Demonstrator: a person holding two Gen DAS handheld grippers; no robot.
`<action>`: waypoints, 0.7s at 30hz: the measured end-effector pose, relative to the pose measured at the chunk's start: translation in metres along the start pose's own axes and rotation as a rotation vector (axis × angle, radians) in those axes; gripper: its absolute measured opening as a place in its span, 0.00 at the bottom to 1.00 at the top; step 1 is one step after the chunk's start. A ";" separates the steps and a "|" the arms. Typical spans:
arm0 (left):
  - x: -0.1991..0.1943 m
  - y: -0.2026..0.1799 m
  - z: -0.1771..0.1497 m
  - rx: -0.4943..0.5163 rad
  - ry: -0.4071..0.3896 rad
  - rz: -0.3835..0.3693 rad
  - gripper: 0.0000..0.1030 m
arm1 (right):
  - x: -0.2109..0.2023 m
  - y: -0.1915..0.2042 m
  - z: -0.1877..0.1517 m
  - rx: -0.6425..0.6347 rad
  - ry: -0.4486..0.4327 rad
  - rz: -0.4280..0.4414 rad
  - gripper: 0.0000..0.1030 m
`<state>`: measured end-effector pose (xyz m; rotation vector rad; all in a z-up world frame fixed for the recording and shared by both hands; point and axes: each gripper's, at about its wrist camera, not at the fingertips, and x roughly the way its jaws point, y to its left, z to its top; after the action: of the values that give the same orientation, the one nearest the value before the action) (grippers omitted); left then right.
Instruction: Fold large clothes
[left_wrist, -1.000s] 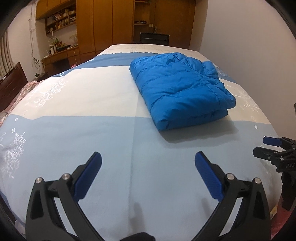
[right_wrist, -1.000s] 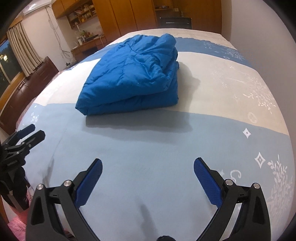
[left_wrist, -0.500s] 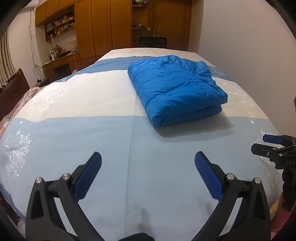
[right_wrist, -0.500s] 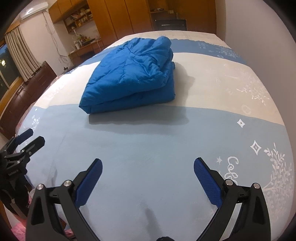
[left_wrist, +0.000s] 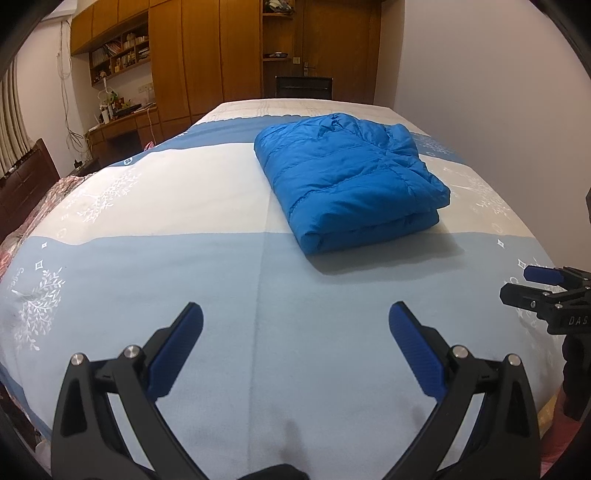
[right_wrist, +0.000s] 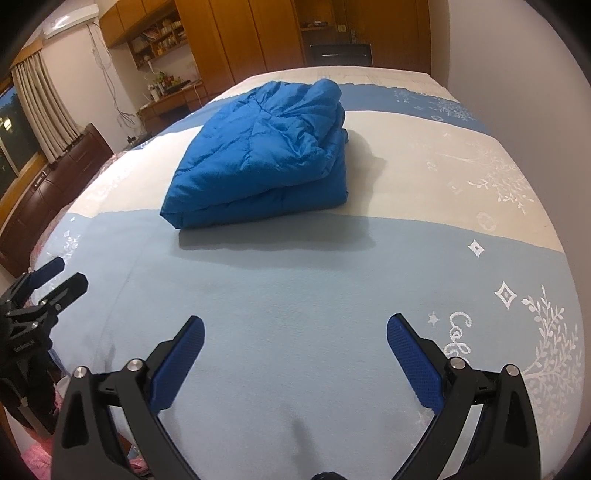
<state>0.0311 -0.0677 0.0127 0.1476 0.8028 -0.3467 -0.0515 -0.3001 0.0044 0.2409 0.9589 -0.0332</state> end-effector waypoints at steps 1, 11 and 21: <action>0.000 -0.001 0.000 0.000 0.000 0.000 0.97 | 0.000 0.000 0.000 0.001 0.000 -0.001 0.96; 0.001 0.001 -0.001 -0.004 0.003 -0.001 0.97 | 0.001 0.000 0.000 0.004 0.001 -0.001 0.96; 0.002 0.002 -0.001 -0.004 0.008 -0.004 0.97 | 0.001 -0.001 0.001 0.005 -0.001 0.000 0.96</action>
<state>0.0323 -0.0665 0.0108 0.1434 0.8121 -0.3483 -0.0500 -0.3010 0.0038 0.2450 0.9577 -0.0358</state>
